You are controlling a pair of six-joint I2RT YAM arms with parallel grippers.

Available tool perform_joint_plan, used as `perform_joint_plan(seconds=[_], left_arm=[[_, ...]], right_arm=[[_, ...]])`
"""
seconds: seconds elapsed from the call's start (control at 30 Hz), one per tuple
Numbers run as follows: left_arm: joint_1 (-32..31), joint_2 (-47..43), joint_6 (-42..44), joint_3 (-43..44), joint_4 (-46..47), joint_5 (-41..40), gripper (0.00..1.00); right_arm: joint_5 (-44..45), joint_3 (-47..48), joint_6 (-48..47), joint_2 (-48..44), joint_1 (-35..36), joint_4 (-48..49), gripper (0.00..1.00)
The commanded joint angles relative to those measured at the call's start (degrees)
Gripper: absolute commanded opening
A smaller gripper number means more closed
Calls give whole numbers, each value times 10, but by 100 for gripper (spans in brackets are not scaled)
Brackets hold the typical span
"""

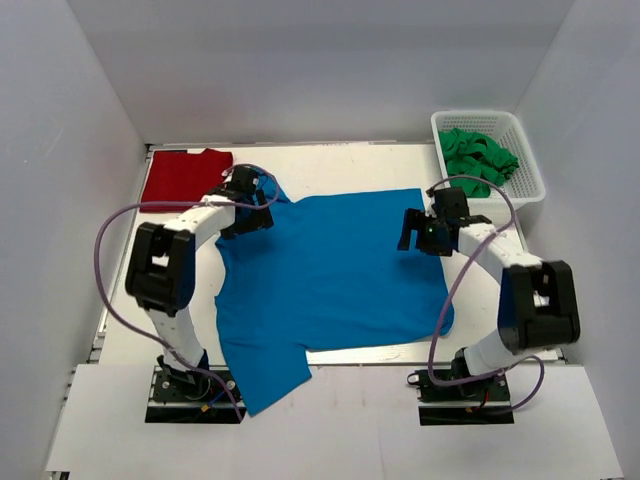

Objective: Fold and stack the t-shirts
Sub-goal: Flatten out the tshirt

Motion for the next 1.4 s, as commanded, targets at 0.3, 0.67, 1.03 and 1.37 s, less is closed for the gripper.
perform_joint_plan(seconds=[0.3, 0.67, 1.03, 1.37], left_arm=[[7, 163, 8, 151, 5, 24, 100], [18, 354, 55, 435, -66, -22, 100], [5, 229, 90, 418, -20, 59, 100], [-13, -54, 34, 58, 28, 170, 100]], right_arm=[[22, 115, 37, 185, -20, 5, 90], [40, 291, -21, 307, -43, -39, 90], [-20, 300, -89, 179, -22, -35, 90], [41, 6, 49, -135, -23, -142, 90]])
